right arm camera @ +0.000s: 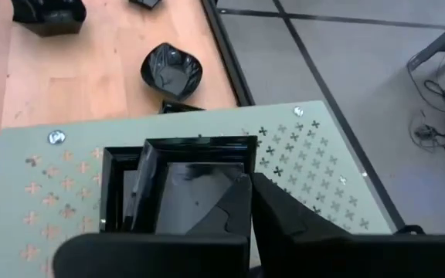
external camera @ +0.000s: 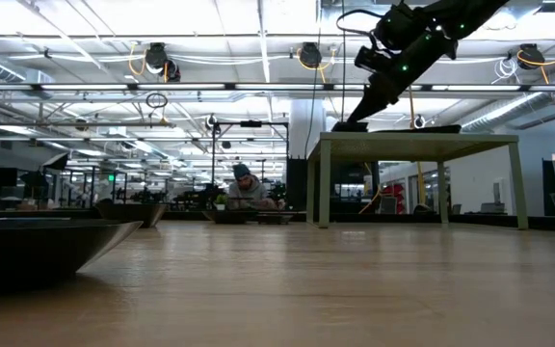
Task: Pick & Place Mini shaped plates
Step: Stack the square plate on top of the square plate on the shelf
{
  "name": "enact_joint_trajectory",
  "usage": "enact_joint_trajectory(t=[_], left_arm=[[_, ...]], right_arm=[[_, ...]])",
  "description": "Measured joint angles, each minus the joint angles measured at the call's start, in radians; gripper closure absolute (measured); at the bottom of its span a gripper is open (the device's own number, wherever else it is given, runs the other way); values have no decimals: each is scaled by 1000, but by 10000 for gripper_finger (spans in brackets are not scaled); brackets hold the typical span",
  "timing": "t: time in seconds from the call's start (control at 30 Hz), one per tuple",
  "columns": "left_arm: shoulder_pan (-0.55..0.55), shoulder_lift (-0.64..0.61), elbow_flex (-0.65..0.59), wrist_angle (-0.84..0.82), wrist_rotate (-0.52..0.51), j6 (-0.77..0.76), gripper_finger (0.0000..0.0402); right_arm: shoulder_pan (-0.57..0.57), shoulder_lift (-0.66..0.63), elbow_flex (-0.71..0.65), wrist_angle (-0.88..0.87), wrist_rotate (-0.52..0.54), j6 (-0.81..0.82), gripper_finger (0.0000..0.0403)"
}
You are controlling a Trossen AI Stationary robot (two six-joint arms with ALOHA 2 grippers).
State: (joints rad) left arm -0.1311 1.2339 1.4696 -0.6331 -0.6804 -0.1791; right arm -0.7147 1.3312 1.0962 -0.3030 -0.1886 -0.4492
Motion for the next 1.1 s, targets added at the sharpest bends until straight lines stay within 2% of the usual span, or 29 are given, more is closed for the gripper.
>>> enact_joint_trajectory(t=[0.33, 0.53, 0.8, 1.1], left_arm=[[0, 0, 0, 0, 0, -2, 204], [0, 0, 0, 0, 0, -13, 204], [0, 0, 0, 0, 0, -13, 204], [0, 0, 0, 1, -1, -31, 204]], right_arm=[[-15, 0, 0, 53, -3, -42, 402], [-45, 0, 0, 45, -123, -30, 403], [-92, 0, 33, 48, -136, -61, 403], [-124, 0, 66, -4, -308, -59, 403]])
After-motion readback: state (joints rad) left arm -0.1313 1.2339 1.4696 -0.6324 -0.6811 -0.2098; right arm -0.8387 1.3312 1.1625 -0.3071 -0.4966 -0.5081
